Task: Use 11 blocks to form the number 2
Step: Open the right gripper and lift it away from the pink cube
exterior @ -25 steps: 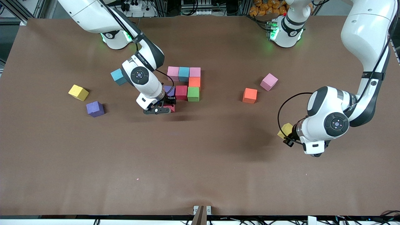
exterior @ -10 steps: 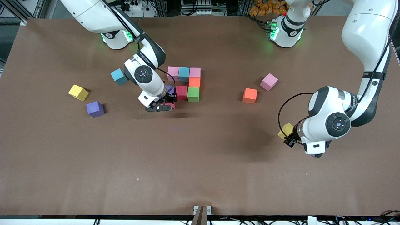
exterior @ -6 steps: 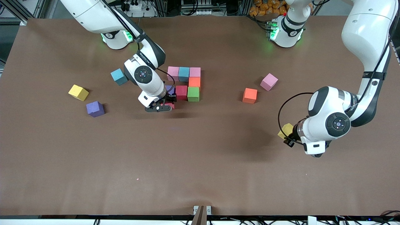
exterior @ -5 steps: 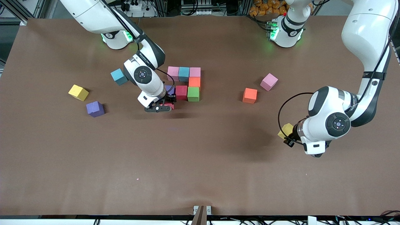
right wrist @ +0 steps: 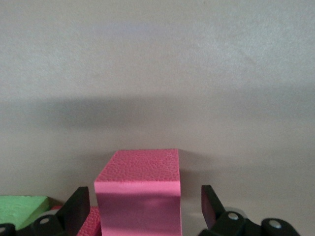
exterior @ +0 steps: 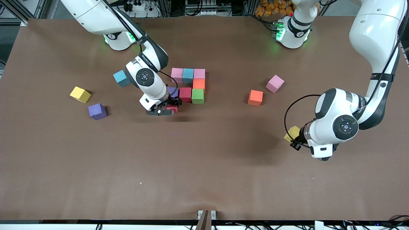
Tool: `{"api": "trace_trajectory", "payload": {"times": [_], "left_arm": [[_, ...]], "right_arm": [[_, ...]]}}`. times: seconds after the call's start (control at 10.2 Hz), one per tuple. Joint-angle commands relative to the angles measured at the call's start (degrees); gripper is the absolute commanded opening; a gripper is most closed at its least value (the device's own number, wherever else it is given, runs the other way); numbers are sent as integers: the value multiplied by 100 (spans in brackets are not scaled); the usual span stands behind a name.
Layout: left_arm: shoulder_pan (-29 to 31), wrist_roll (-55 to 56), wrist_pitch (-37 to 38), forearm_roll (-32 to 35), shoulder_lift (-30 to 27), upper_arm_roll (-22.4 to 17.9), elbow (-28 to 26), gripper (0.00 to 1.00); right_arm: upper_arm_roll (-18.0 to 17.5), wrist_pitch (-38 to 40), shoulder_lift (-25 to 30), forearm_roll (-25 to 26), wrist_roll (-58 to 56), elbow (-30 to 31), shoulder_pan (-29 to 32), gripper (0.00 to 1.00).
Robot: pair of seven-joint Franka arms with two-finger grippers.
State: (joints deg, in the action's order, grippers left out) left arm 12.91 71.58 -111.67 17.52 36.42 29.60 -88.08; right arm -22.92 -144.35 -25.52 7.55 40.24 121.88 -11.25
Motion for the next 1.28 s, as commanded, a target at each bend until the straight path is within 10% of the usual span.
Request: {"api": "trace_trajectory", "payload": {"times": [0.0, 1.18], "left_arm": [[1, -162, 58, -179, -3, 2, 72, 22], [-96, -92, 23, -179, 40, 2, 203, 21]], "right_arm": [[-2, 528, 318, 80, 115, -172, 87, 100], [296, 1032, 1302, 19, -3923, 334, 1949, 100]]}}
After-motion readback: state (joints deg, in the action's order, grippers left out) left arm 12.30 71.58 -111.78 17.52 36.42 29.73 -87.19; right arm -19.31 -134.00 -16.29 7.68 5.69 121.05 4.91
